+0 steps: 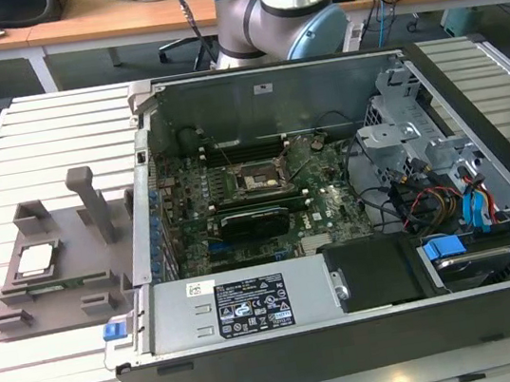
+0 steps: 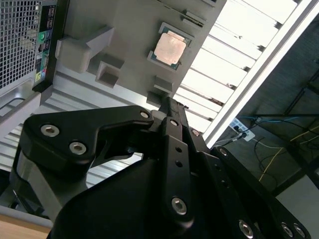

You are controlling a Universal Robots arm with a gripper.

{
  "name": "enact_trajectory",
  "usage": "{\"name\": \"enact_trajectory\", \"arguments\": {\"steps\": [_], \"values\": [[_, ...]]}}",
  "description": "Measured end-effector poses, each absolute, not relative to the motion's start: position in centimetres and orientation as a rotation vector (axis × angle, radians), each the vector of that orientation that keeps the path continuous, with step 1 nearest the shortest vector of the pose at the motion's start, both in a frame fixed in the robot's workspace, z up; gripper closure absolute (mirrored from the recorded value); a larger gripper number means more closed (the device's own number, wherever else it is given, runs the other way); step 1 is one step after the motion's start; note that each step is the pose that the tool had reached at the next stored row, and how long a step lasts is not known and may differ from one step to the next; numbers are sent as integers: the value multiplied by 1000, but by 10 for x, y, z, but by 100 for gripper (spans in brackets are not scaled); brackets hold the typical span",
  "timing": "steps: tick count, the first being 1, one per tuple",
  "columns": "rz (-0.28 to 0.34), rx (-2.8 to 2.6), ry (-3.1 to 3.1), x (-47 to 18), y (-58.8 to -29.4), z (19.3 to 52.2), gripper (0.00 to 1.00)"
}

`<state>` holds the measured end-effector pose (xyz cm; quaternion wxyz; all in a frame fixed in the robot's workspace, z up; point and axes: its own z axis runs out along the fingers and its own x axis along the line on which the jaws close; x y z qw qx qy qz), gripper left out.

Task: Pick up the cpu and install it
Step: 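Reach for the cpu, then pick up the cpu and move it towards the insertion slot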

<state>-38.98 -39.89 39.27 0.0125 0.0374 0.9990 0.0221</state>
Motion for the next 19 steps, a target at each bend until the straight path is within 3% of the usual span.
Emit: {"name": "enact_trajectory", "arguments": {"steps": [19], "values": [[69,117,3114,-391,-399,393,89]]}}
